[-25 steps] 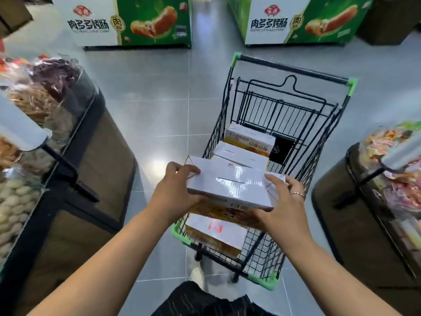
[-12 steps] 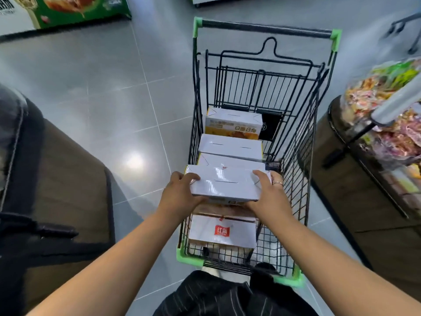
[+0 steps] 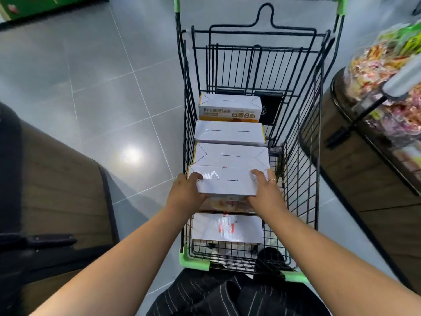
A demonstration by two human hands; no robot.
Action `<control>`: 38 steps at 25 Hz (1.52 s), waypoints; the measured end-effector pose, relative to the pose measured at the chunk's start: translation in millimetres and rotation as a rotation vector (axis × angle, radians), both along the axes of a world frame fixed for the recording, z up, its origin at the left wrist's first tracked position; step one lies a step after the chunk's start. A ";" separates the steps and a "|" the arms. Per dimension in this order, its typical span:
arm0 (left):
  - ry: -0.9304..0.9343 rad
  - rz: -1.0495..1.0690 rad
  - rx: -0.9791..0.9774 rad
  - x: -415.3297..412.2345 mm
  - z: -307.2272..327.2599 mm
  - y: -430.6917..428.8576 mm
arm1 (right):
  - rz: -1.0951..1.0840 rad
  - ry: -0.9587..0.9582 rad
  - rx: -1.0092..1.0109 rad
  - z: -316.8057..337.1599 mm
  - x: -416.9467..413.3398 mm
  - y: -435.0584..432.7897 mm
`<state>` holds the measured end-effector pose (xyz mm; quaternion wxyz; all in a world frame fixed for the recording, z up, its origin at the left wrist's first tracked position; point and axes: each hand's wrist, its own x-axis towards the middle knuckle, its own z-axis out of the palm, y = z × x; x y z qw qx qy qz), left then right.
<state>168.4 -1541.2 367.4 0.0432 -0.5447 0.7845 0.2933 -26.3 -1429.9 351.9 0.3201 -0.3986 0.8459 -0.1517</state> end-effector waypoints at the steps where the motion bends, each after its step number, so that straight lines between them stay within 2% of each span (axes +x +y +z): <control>1: -0.021 -0.018 0.011 0.0 -3.3 -0.3 | 0.012 -0.008 0.006 -2.9 -0.5 -0.5; 9: -0.129 -0.115 0.036 -11.5 1.2 -0.6 | 0.065 -0.018 0.046 2.7 -1.0 0.9; 16: 0.020 -0.264 -0.055 -53.5 65.1 6.1 | -0.069 0.003 -0.081 59.8 -21.1 33.5; 24: 0.233 -0.530 -0.208 -139.6 166.2 77.5 | -0.249 0.181 -0.207 163.1 -77.9 128.3; 32: 0.419 -0.802 -0.247 -215.7 242.8 231.4 | -0.452 0.340 -0.307 243.5 -115.8 311.2; 38: 0.599 -1.136 -0.264 -275.9 293.8 406.4 | -0.688 0.422 -0.339 291.2 -125.6 513.0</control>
